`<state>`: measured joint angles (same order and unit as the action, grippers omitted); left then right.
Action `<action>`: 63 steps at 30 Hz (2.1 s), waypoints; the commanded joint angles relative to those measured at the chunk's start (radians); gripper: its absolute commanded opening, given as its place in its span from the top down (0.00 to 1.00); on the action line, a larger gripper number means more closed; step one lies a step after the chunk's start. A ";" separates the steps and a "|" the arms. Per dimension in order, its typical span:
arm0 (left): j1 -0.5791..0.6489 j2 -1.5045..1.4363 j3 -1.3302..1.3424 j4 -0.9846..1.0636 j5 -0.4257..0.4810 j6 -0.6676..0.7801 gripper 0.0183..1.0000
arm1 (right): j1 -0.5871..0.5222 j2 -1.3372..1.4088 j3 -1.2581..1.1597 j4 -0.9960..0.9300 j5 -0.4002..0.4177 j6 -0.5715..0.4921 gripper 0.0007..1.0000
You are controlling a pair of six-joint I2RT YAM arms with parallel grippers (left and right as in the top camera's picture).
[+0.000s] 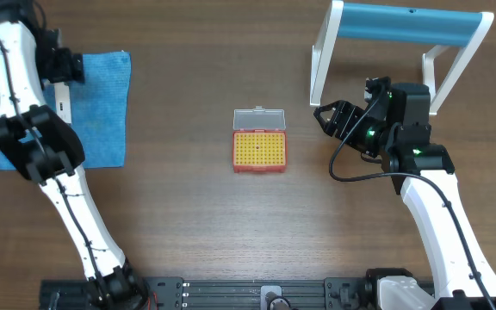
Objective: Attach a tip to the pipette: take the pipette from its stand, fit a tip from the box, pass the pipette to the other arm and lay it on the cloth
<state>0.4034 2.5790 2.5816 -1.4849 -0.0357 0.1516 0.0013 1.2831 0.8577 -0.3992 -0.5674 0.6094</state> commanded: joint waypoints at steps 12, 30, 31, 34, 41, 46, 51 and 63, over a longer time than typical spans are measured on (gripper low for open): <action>-0.046 -0.436 0.014 -0.214 0.717 -0.266 0.13 | -0.003 0.001 0.011 -0.022 0.093 -0.141 0.07; -1.130 -1.364 -0.956 -0.214 -0.119 -0.957 0.06 | -0.002 -0.835 -0.134 -0.351 0.357 -0.688 0.03; -1.154 -1.394 -1.007 -0.212 -0.104 -1.007 0.06 | -0.003 -0.885 -0.146 -0.328 0.343 -0.689 0.03; -1.252 -1.497 -1.166 -0.180 -0.100 -1.145 0.06 | -0.003 -1.069 -0.184 -0.272 0.428 -0.711 0.03; -1.339 -1.593 -1.314 -0.058 -0.295 -1.221 0.01 | -0.003 -1.279 -0.247 -0.337 0.449 -0.682 0.03; -1.339 -1.550 -1.339 0.073 -0.559 -1.221 0.00 | -0.003 -1.250 -0.266 -0.422 0.448 -0.682 0.03; -1.339 -1.464 -1.339 0.103 -0.555 -1.221 0.00 | -0.003 -1.250 -0.266 -0.587 0.448 -0.682 0.03; -1.338 -1.427 -1.352 0.116 -0.456 -1.168 0.00 | -0.003 -1.250 -0.268 -0.657 0.448 -0.682 0.03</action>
<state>-0.9329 1.2591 1.2385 -1.4143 -0.5495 -1.0344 0.0002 0.0273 0.5926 -1.0561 -0.1287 -0.0662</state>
